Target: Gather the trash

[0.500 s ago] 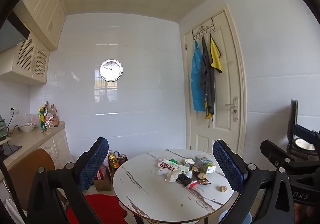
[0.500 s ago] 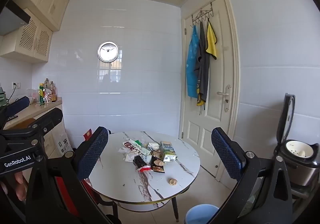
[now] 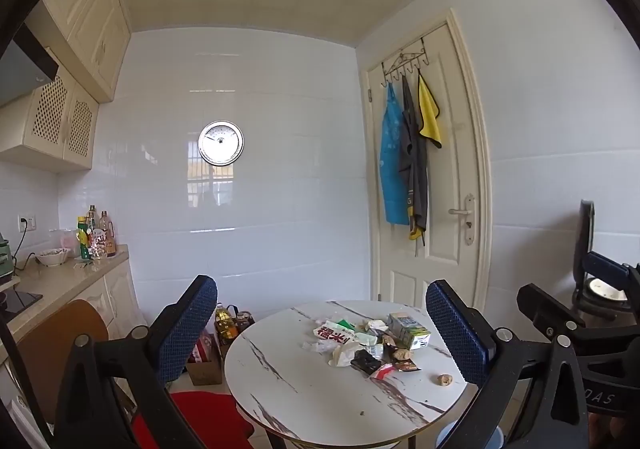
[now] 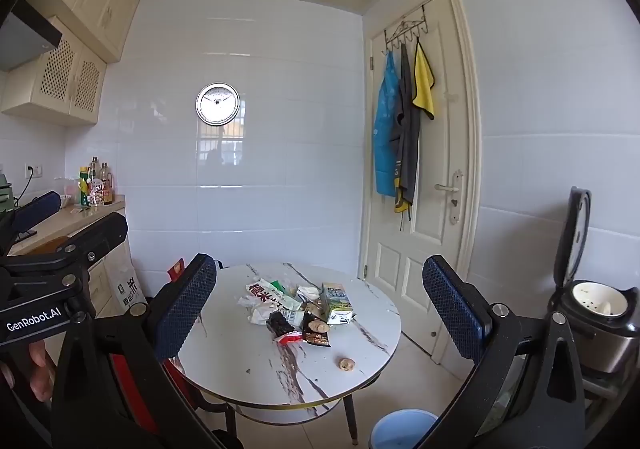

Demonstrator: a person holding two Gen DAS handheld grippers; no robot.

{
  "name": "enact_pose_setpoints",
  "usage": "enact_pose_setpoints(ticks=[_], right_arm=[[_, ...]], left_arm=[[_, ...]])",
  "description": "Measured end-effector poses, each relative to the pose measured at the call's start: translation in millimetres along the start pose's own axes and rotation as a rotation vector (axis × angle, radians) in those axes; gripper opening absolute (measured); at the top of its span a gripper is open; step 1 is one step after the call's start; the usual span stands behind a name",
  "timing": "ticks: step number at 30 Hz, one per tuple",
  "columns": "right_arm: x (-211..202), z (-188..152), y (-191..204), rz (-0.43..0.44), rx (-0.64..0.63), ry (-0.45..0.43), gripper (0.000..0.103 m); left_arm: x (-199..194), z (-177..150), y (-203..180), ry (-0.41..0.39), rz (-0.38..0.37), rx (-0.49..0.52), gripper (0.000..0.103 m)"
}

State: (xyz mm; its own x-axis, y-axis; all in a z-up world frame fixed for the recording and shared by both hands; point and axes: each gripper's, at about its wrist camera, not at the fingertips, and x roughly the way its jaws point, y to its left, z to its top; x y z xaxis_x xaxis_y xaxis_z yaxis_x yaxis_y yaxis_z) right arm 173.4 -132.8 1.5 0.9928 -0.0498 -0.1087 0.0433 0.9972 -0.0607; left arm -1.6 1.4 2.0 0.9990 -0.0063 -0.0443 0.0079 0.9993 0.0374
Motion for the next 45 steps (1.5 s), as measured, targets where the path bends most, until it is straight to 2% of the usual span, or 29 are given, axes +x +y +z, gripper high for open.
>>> enact_pose_setpoints(ticks=[45], right_arm=[[-3, -6, -2, 0.003, 0.01, -0.011, 0.103]], left_arm=[[-14, -1, -9, -0.011, 0.034, 0.022, 0.102]])
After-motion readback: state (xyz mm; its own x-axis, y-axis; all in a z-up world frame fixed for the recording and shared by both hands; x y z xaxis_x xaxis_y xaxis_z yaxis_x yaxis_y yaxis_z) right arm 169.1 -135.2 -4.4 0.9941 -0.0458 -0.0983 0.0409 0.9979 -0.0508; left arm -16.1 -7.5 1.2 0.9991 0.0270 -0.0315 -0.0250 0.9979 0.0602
